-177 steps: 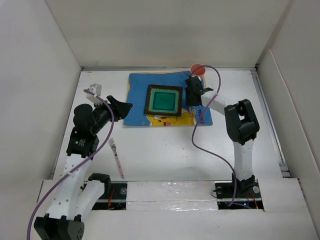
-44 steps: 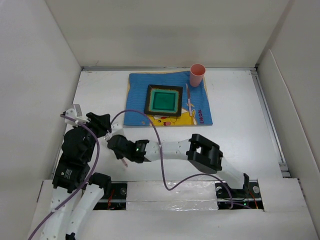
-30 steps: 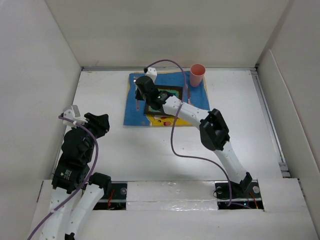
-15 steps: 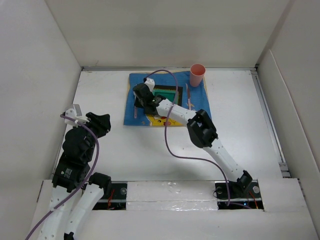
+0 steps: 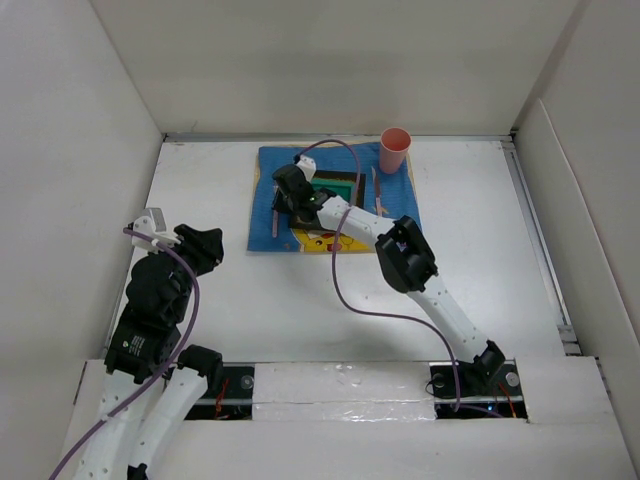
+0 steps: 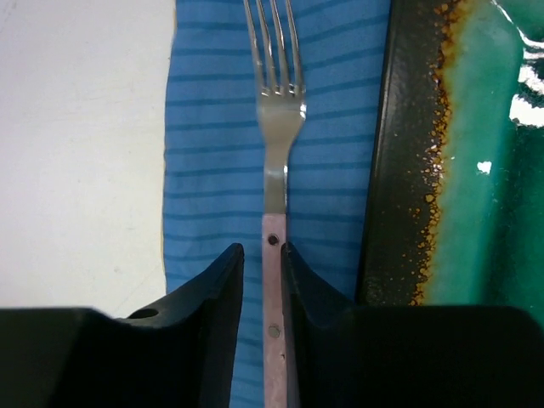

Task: Set the dinner table for one person

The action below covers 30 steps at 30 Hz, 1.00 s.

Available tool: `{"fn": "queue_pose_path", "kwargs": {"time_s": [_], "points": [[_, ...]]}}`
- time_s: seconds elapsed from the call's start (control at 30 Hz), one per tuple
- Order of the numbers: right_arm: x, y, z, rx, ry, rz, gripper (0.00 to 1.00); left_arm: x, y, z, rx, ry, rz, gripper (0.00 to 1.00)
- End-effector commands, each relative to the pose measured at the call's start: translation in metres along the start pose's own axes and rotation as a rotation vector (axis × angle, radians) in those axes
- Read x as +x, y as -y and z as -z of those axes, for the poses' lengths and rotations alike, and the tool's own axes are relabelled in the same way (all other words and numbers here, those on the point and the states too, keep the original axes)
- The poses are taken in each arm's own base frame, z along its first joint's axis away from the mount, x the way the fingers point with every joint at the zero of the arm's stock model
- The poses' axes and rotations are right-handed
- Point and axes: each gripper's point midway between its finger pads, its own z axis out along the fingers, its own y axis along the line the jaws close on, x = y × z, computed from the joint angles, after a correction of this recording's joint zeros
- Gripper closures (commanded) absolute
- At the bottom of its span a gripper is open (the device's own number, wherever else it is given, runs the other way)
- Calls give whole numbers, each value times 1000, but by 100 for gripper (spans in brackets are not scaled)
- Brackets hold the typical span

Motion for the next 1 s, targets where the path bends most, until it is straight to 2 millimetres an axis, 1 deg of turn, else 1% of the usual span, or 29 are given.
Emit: {"fn": "queue_pose_path", "kwargs": {"time_s": [0.0, 0.07, 0.1, 0.13, 0.17, 0.2, 0.23, 0.27, 0.3, 0.33, 0.37, 0.4, 0.43, 0.47, 0.53, 0.57, 0.63, 0.67, 0.7, 0.73, 0.77, 0.8, 0.83, 0.87, 0.9, 0.93, 0.97], "points": [[-21, -23, 8, -73, 45, -41, 68, -8, 9, -1, 37, 26, -6, 64], [-27, -26, 12, -82, 61, -42, 67, -8, 9, -2, 33, 26, -7, 64], [-25, -25, 12, -84, 57, -42, 66, -8, 9, -3, 32, 24, -7, 64], [-27, -31, 15, -105, 53, -45, 66, -7, 8, -3, 32, 22, -9, 64], [-35, -31, 16, -111, 60, -52, 65, -7, 9, -2, 39, 22, -8, 64], [-35, -31, 18, -115, 58, -43, 65, -8, 10, -1, 41, 24, -6, 64], [-42, -37, 23, -140, 76, -45, 65, -8, 9, -1, 36, 29, -6, 64], [-51, -52, 37, -182, 95, -47, 62, -9, 8, -2, 31, 31, -6, 64], [-48, -52, 40, -194, 88, -41, 61, -8, 8, -3, 29, 25, -8, 64], [-57, -66, 50, -252, 102, -45, 60, -8, 8, -3, 28, 25, -8, 64], [-72, -85, 73, -303, 127, -41, 57, -7, 8, -3, 30, 24, -9, 64], [-80, -89, 82, -320, 144, -8, 56, -8, 7, -2, 27, 26, -8, 64], [-84, -98, 95, -339, 156, 11, 53, -7, 6, -2, 22, 26, -10, 63], [-105, -110, 119, -375, 194, 19, 45, -8, 5, -3, 13, 30, -12, 63], [-113, -126, 146, -444, 217, 69, 38, -5, 2, -6, -1, 23, -14, 63], [-116, -134, 170, -492, 227, 113, 30, -4, 4, -6, 12, 18, -21, 63], [-128, -156, 213, -576, 277, 155, 24, -4, 5, -5, 21, 19, -27, 62], [-108, -144, 214, -559, 251, 193, 20, -5, 5, -5, 24, 21, -34, 62], [-125, -151, 253, -600, 313, 224, 19, -4, 5, -7, 21, 17, -38, 62], [-121, -154, 270, -624, 337, 239, 17, -4, 4, -7, 18, 17, -38, 62], [-96, -133, 266, -588, 302, 281, 15, 0, 8, -7, 46, 0, -54, 62], [-94, -125, 279, -584, 322, 320, 15, 0, 11, -6, 66, -6, -59, 62], [-111, -125, 322, -601, 397, 303, 14, 1, 12, -6, 74, -7, -62, 62], [-112, -113, 336, -585, 420, 313, 13, 1, 13, -5, 79, -6, -64, 62], [-93, -84, 332, -524, 403, 351, 13, 0, 13, -6, 76, -4, -64, 62], [-123, -68, 374, -512, 501, 304, 13, 0, 13, -5, 78, -2, -65, 62], [-125, -55, 391, -501, 526, 295, 13, 0, 14, -5, 82, -6, -65, 62]]}}
